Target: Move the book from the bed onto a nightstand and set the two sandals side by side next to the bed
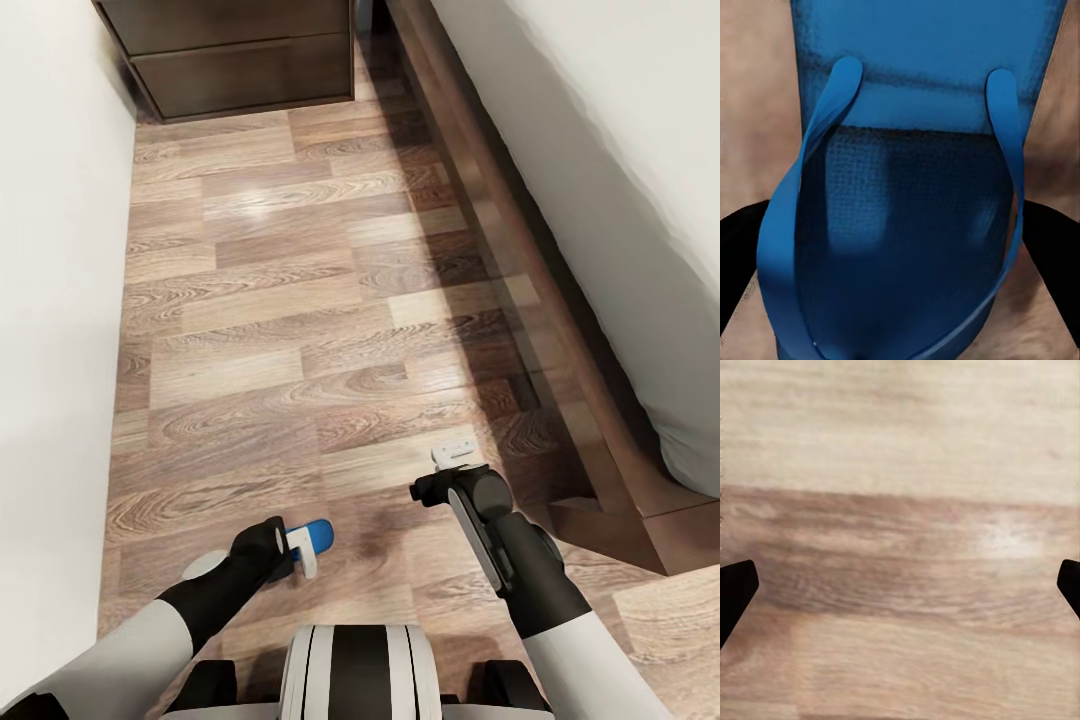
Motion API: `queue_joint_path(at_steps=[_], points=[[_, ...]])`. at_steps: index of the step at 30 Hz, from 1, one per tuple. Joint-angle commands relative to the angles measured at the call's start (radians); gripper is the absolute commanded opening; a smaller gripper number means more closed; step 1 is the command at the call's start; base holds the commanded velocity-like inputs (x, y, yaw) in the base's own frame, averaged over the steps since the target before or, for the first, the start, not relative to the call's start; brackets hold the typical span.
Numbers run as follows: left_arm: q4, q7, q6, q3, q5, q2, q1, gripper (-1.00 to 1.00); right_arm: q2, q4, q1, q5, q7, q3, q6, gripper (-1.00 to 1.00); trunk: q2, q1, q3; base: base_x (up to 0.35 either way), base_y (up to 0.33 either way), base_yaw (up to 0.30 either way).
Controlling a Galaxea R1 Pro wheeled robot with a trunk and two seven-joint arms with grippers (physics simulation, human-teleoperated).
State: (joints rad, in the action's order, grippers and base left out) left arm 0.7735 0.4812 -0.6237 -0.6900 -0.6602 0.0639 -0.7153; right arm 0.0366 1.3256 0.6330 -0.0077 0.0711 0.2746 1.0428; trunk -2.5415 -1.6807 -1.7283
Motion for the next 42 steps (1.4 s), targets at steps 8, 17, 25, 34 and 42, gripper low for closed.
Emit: queue_joint_path(at_steps=[8, 17, 25, 34, 42], points=[[0.002, 0.008, -0.002, -0.003, -0.013, 0.0, -0.001, -1.0, 0.0, -0.004, 0.0, -0.002, 0.003, 0.0, 0.004, 1.0, 0.002, 0.004, 0.03, 0.0, 0.0, 0.0], [0.003, 0.005, -0.02, 0.007, -0.007, 0.001, -0.001, -1.0, 0.0, -0.004, 0.0, -0.005, 0.001, 0.0, 0.0, 1.0, 0.004, 0.008, 0.065, 0.0, 0.0, 0.0], [0.079, -0.032, -0.069, 0.242, -0.006, -0.002, 0.0, -1.0, 0.0, 0.028, -0.004, -0.007, 0.003, -0.003, -0.003, 1.0, 0.006, 0.011, 0.096, 0.0, 0.0, 0.0], [0.158, -0.138, -0.073, 0.399, 0.074, -0.044, 0.003, -1.0, -0.004, 0.025, -0.006, -0.051, 0.002, -0.005, -0.036, 1.0, 0.008, 0.015, 0.131, 0.0, 0.0, 0.0], [0.167, -0.4, -0.073, 0.476, 0.2, -0.102, 0.004, -1.0, -0.007, 0.023, -0.014, -0.062, 0.008, -0.06, -0.073, 1.0, 0.01, 0.019, 0.162, 0.0, 0.0, 0.0]])
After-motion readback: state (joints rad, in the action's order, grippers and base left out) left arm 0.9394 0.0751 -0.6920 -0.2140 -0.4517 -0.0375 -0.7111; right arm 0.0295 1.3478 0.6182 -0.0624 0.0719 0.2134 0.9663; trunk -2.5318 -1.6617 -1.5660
